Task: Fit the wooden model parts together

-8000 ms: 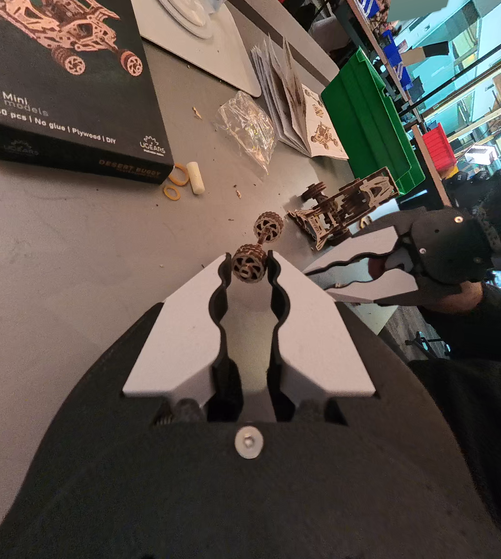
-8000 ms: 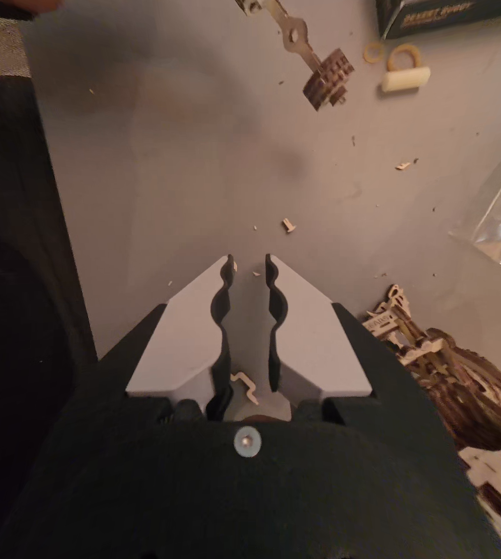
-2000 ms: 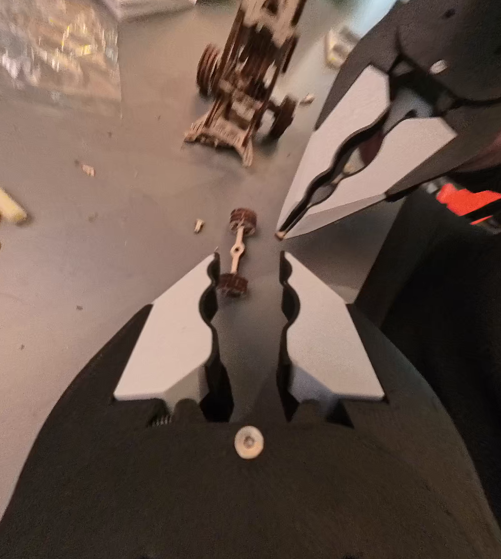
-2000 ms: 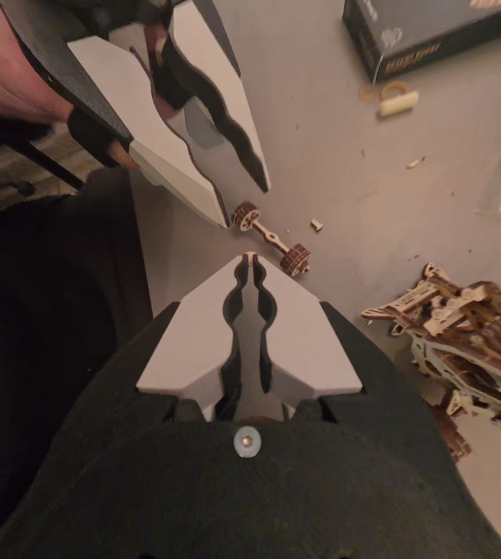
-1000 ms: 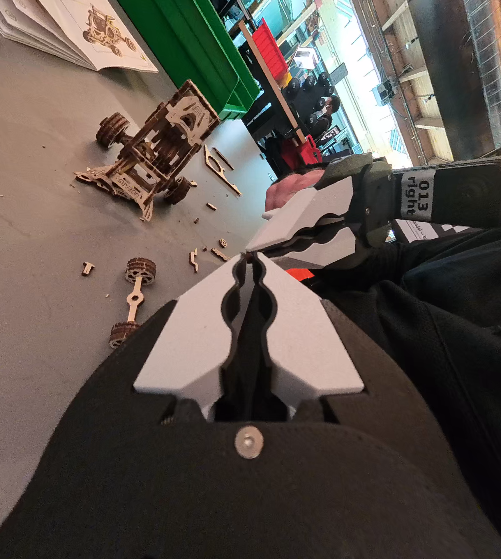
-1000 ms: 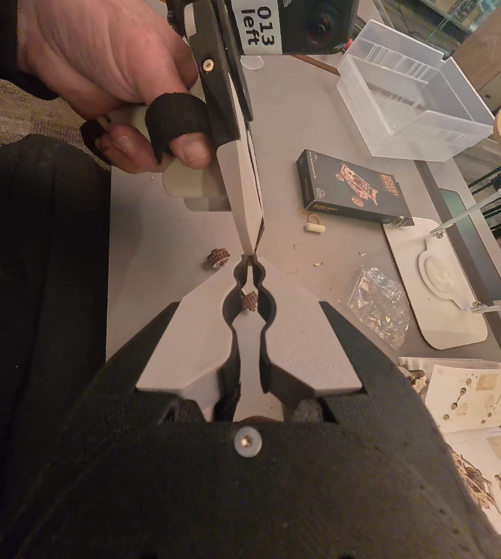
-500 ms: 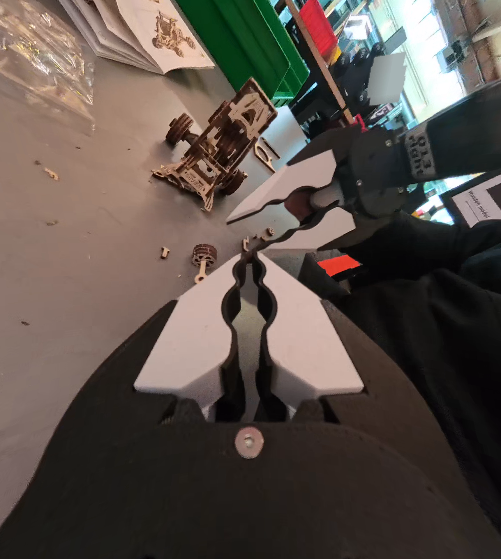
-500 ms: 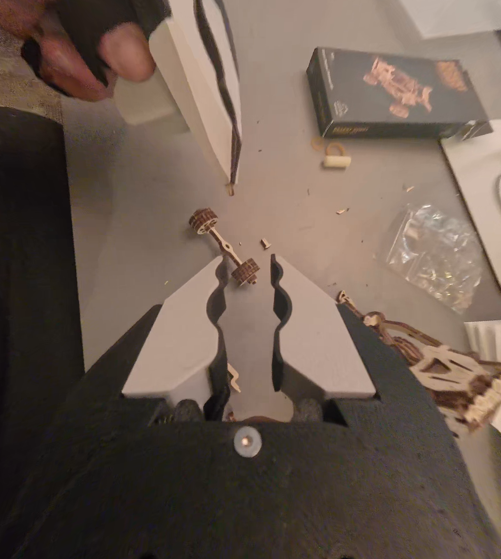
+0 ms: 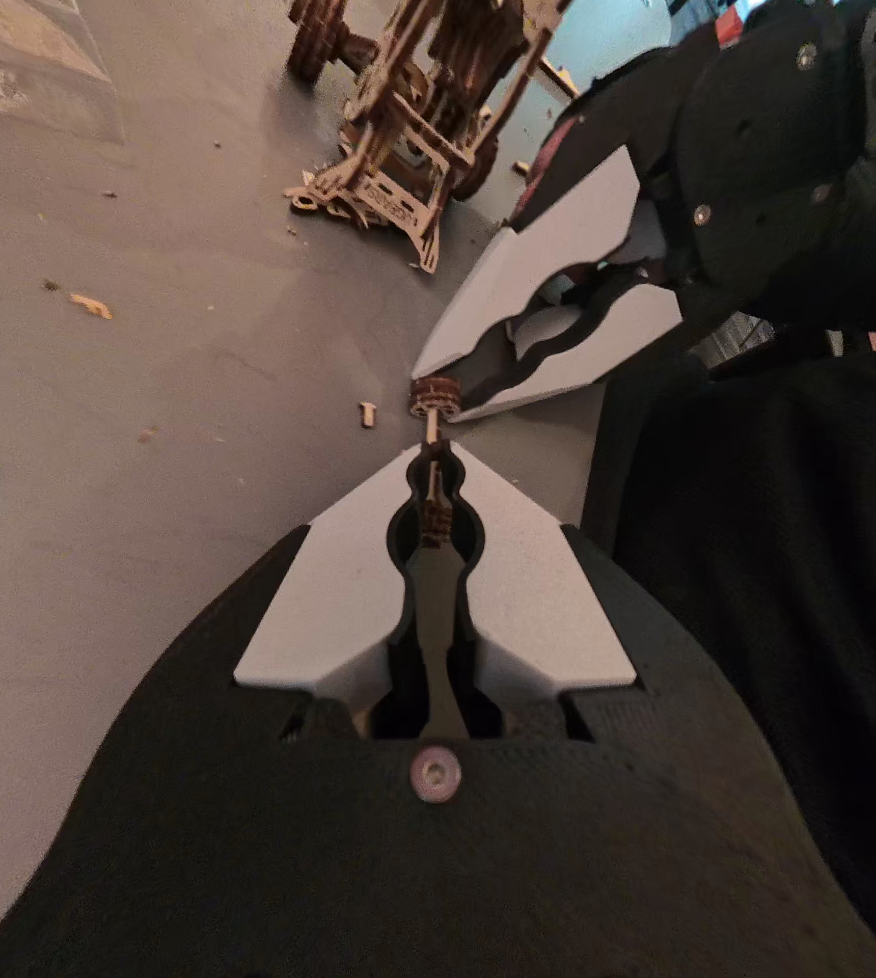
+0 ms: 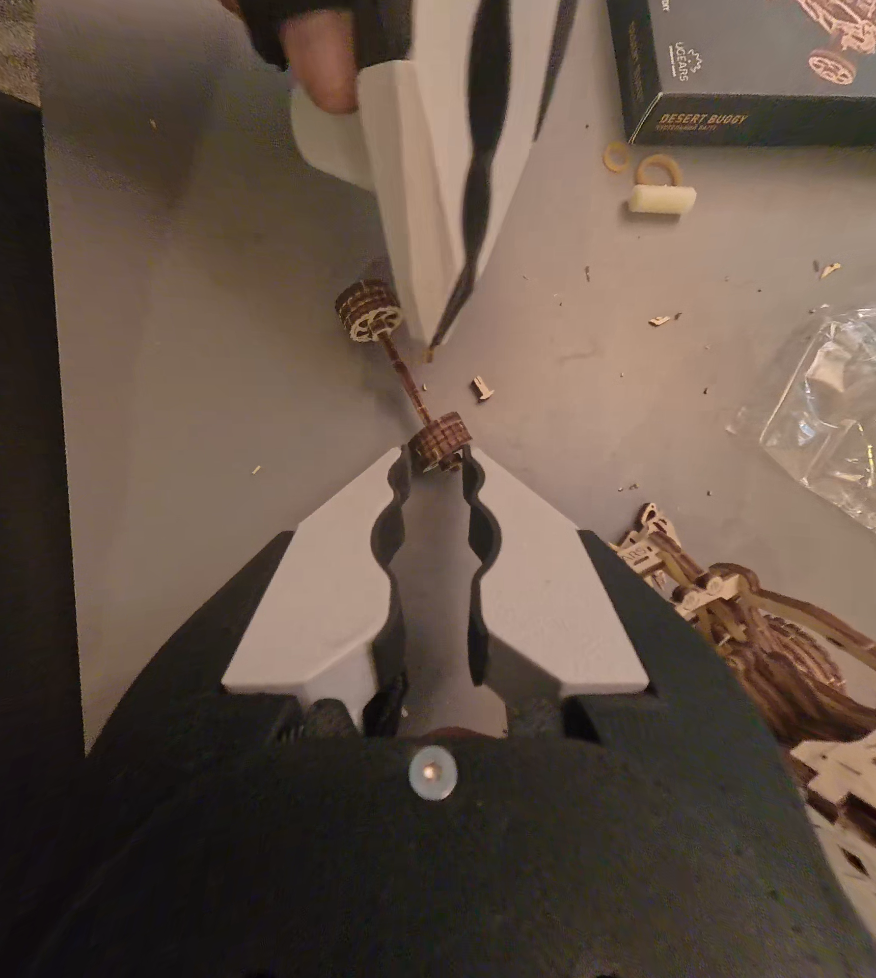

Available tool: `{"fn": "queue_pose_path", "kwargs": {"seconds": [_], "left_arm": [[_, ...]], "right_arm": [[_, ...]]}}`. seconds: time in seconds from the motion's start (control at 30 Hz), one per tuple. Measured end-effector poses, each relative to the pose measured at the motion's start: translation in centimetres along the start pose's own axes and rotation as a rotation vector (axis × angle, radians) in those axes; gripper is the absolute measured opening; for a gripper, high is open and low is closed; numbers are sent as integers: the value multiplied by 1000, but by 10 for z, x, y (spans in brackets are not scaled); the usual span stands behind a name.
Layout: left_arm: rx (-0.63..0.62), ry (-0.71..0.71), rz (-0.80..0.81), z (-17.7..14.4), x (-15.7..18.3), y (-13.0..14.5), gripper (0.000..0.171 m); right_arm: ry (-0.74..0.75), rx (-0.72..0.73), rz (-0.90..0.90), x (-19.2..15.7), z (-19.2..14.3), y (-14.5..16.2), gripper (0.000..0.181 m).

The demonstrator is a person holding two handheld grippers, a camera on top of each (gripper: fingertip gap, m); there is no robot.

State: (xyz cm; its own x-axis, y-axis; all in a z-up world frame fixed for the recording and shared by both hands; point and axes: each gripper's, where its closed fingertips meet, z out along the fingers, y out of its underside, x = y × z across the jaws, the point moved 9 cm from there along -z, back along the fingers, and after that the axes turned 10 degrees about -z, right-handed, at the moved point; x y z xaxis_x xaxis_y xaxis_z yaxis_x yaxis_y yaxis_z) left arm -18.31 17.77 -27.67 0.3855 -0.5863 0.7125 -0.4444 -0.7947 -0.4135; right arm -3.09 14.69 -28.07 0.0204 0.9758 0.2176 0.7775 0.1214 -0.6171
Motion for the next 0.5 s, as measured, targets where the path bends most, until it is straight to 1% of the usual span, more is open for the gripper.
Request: {"fn": "queue_pose_path", "kwargs": {"seconds": [0.13, 0.2, 0.37, 0.5], "left_arm": [[-57, 21, 12, 1, -6, -7, 1], [-93, 60, 18, 4, -4, -7, 1], [-141, 92, 21, 12, -5, -4, 1], [-180, 105, 32, 13, -7, -6, 1]], "right_arm": [[15, 4, -43, -3, -1, 1, 16], [41, 7, -84, -6, -1, 2, 16], [101, -4, -180, -12, -2, 2, 16], [113, 3, -200, -14, -2, 2, 16]]}}
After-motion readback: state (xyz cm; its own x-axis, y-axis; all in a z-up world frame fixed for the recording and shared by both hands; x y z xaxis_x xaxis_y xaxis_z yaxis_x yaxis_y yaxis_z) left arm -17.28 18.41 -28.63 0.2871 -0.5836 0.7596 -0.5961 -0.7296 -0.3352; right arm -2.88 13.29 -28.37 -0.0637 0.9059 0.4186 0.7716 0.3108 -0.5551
